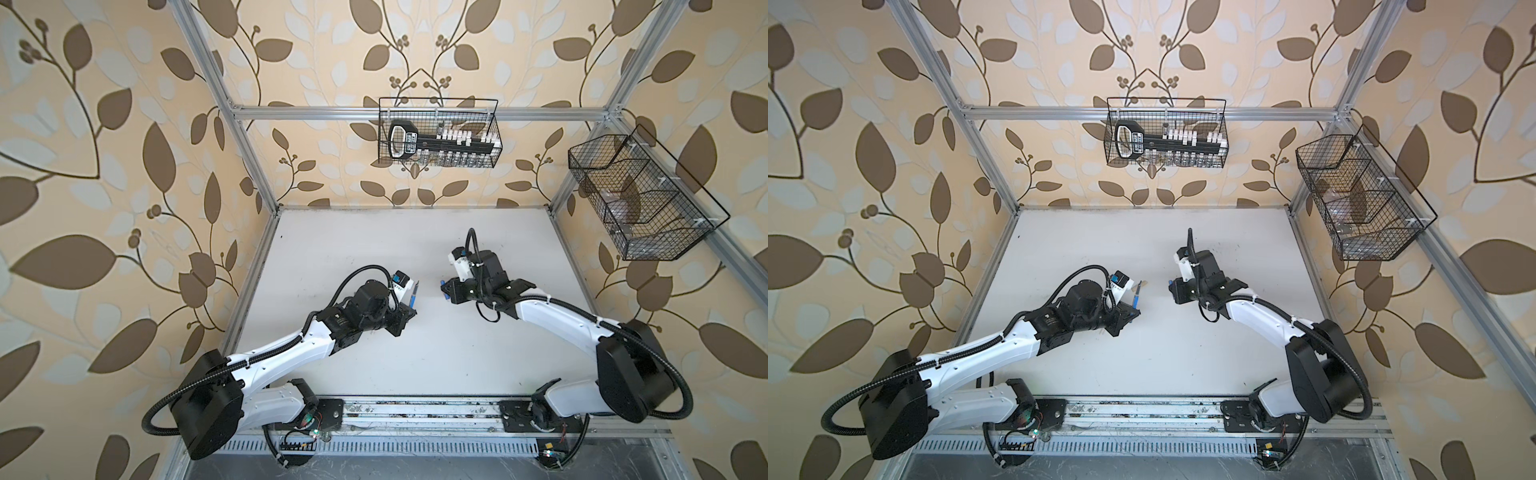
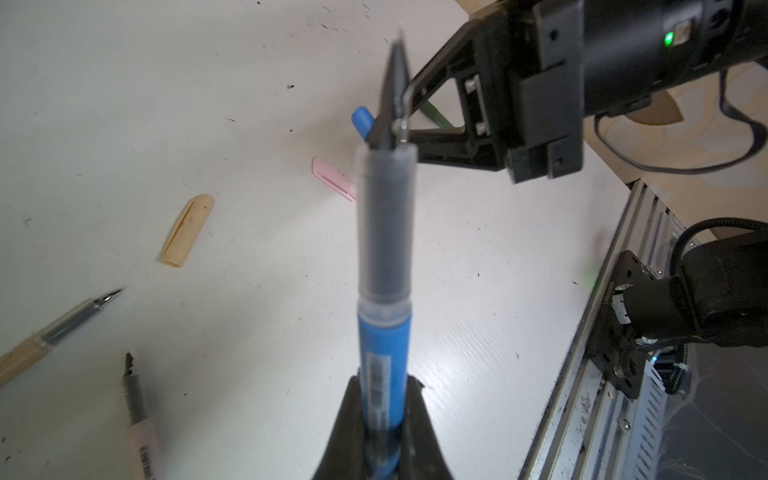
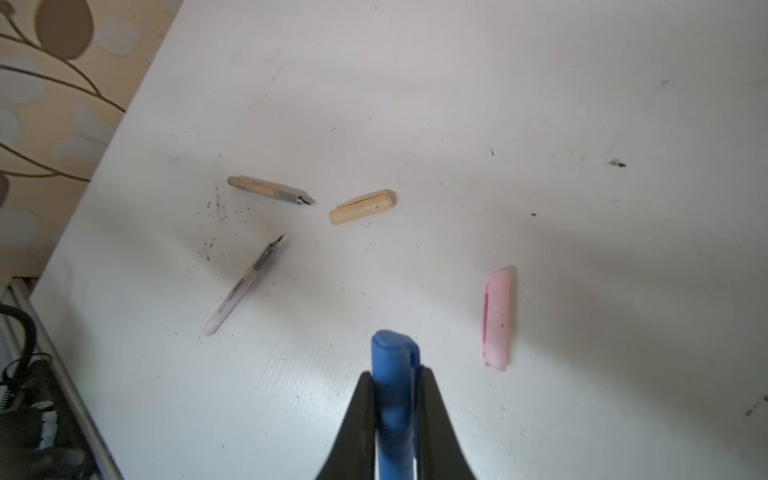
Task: Insert the pens into the pen caps
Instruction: 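Carry the blue cap above the pen nib held by the left gripper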
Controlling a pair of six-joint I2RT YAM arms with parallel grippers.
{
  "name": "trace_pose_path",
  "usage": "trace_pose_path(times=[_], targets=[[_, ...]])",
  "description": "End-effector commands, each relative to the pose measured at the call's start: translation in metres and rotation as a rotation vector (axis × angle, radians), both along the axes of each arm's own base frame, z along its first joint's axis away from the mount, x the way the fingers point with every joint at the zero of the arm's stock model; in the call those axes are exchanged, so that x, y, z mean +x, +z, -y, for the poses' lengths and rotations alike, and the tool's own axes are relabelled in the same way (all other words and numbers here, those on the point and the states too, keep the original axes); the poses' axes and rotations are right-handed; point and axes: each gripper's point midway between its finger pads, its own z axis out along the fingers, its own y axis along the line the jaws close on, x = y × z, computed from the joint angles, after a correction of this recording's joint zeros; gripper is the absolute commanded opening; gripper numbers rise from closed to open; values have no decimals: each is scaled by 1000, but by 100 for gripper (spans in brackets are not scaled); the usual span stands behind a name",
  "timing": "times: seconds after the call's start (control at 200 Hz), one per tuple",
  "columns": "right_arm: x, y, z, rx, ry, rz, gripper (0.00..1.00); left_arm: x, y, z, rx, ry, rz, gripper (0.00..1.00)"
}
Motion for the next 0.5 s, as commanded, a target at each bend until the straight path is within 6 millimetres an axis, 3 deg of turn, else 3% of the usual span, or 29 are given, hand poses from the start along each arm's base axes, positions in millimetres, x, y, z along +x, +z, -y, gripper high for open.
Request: trace_pose_path(times=[0.0,0.215,0.495], targets=[[-4,42,-15,232,49,91,13,10,36,23,-103,-56,73,0],[-9,73,-1,435,-21,148,11,12,39,47,-131,-94,75,0],[-14,92,4,458,-32,186,11,14,34,55,-112,-114,53,0]])
